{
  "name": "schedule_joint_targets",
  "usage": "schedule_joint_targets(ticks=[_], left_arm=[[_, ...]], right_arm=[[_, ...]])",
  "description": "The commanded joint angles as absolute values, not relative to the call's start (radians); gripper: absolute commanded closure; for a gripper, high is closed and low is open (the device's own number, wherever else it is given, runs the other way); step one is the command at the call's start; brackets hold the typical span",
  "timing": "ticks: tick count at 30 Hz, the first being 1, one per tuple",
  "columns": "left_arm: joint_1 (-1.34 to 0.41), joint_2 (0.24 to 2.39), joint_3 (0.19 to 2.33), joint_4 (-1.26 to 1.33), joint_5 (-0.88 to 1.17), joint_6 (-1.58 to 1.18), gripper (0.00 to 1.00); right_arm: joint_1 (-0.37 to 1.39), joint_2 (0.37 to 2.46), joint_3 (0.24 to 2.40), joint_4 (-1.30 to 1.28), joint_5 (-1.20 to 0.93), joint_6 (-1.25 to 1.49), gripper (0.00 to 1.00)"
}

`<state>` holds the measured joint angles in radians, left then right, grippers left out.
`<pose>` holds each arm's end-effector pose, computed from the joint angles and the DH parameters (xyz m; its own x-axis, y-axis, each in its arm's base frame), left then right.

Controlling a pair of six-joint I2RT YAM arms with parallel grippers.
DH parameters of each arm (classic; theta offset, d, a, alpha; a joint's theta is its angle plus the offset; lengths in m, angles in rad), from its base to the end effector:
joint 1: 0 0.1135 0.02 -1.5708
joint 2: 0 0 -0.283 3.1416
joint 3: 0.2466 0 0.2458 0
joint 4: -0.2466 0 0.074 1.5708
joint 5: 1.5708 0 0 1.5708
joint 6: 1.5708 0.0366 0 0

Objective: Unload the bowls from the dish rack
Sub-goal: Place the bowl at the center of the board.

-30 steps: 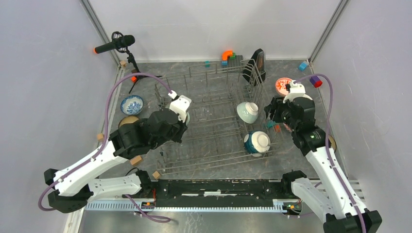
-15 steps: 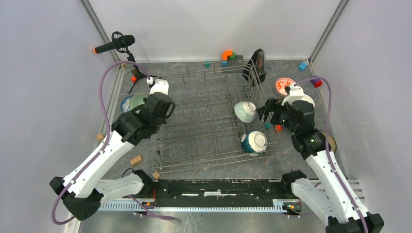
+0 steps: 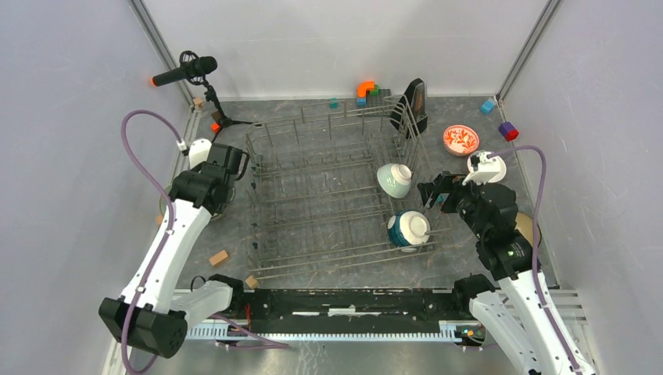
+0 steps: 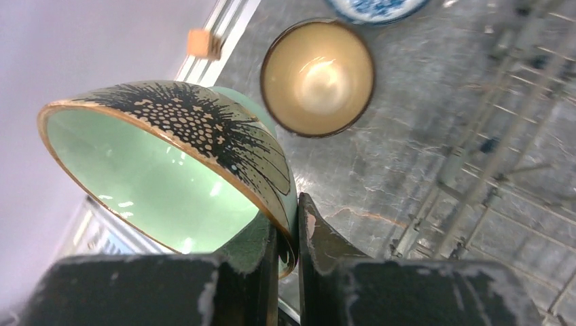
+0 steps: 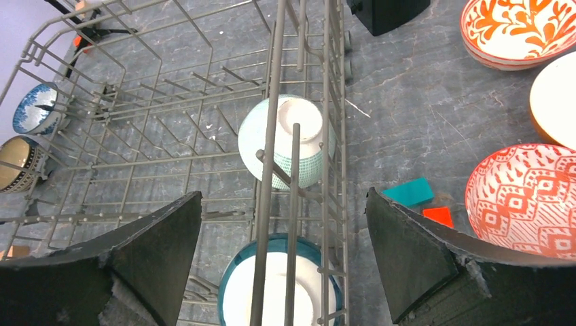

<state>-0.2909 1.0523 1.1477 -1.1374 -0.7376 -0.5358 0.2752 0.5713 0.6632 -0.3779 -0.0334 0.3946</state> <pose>0.1626 -0.0230 0.3545 -0.6537 -0.1987 -0.7302 -0.5192 0.8197 0.2417 0.1150 0.0338 0.3170 -0.3669 0.2957 -0.8820 -0.1748 0.9094 0.3775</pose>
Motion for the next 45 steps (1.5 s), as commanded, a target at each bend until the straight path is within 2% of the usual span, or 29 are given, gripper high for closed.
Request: schedule_joint_targets(ticks=[1, 6, 15, 23, 35, 37, 39, 43, 45], left_arm=[[-0.194, 1.112, 1.125, -1.229, -0.782, -0.826, 0.98], [-0.083, 1.200, 1.070, -1.276, -0.758, -0.976, 0.98], [0.152, 1.230, 0.904, -1.114, -0.596, -0.956, 0.98], [0.225, 1.329, 0.883, -1.052, -0.572, -0.981, 0.98], [0.235, 1.449, 0.909, -0.985, -0.556, -0.922, 0.97], [0.239, 1.450, 0.900, -0.976, -0.550, -0.923, 0.77], [0.245, 1.446, 0.890, -0.964, -0.543, -0.922, 0.66], [0.246, 1.433, 0.884, -0.958, -0.529, -0.917, 0.59], [0.247, 1.423, 0.882, -0.960, -0.523, -0.916, 0.51]], right_arm=[[0.291, 0.571, 0.629, -0.350, -0.053, 0.413, 0.05], [0.300, 0.547, 0.617, -0.351, -0.052, 0.415, 0.05], [0.303, 0.528, 0.613, -0.355, -0.066, 0.420, 0.05], [0.303, 0.513, 0.602, -0.352, -0.079, 0.425, 0.05], [0.312, 0.511, 0.606, -0.355, -0.080, 0.413, 0.04], [0.314, 0.508, 0.607, -0.354, -0.076, 0.410, 0.04], [0.316, 0.506, 0.608, -0.356, -0.071, 0.408, 0.05], [0.318, 0.499, 0.607, -0.360, -0.063, 0.404, 0.05], [0.320, 0.494, 0.607, -0.362, -0.061, 0.402, 0.04]])
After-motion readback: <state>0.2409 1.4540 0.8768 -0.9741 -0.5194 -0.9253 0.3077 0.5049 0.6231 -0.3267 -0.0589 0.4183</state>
